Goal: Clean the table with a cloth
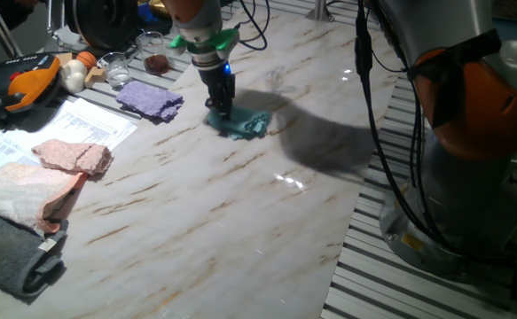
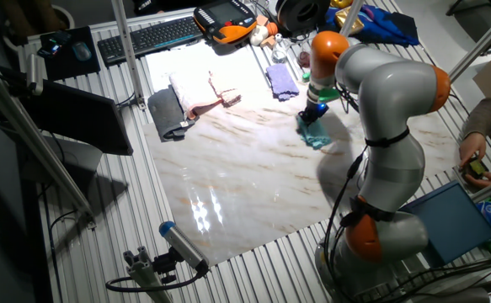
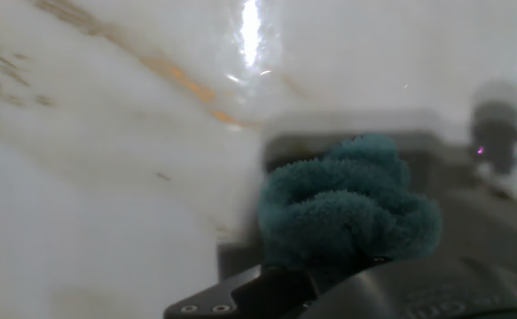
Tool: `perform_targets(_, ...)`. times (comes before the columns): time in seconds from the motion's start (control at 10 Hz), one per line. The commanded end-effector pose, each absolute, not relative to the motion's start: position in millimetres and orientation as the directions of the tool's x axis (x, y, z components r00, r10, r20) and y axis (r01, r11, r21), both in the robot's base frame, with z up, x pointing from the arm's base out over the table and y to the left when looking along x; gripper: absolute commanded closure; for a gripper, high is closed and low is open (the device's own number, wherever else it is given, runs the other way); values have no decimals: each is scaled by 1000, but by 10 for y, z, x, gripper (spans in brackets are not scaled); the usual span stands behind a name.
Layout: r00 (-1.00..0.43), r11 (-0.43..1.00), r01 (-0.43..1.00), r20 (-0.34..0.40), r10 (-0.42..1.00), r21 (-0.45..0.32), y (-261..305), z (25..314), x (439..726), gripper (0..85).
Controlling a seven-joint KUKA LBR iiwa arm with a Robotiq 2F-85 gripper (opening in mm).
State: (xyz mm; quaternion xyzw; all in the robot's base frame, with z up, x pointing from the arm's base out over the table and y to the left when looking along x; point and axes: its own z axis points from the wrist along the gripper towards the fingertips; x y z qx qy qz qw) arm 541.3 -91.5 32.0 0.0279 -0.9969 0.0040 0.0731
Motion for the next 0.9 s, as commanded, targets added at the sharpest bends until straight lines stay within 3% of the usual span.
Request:
perform_targets(0.0,-989,999,-37,146,-37,4,-844,308,5390,850)
perform_targets(0.8,-973,990,142,184,137,18,-2,525,5359,850)
